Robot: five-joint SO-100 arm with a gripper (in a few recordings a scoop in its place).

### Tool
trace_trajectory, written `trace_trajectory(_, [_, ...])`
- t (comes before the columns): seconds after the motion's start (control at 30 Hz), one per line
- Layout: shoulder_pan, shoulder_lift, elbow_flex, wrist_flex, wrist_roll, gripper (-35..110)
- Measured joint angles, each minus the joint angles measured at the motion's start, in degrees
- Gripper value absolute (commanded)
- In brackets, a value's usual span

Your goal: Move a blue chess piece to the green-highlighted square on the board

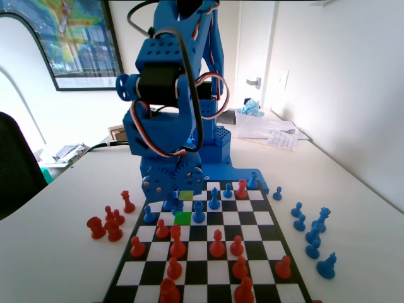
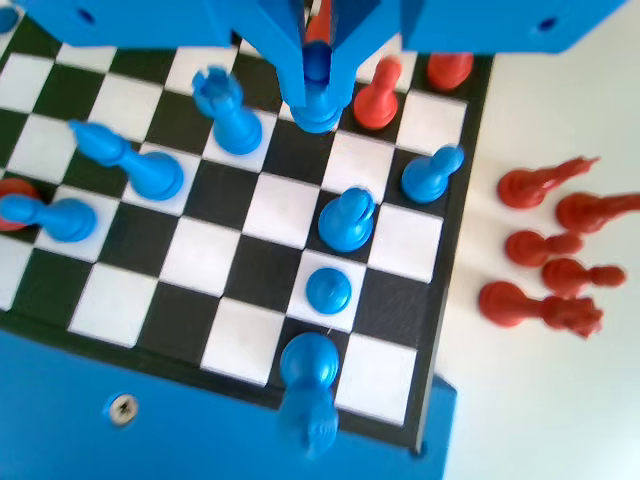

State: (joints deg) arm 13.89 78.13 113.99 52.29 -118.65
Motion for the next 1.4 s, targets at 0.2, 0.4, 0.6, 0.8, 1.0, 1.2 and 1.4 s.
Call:
trace_trajectory(0.2, [-0.1,-0.4,4.0,-3.9,-0.9,1])
trace_trajectory(0.4, [-0.7,-0.4,5.3,-6.1,-1.1,1])
trace_trajectory(0.6, [-1.1,-0.4,5.3,-6.1,-1.1,1])
trace_trajectory(0.8, [-1.1,-0.4,6.2,-6.5,-1.1,1])
trace_trajectory(1.0, [-1.1,-0.4,8.3,-9.5,-1.1,1])
trace_trajectory(1.2, [-1.1,-0.4,8.3,-9.9,-0.7,1])
trace_trajectory(1.4, [-1.1,-0.4,8.3,-9.7,-0.2,7])
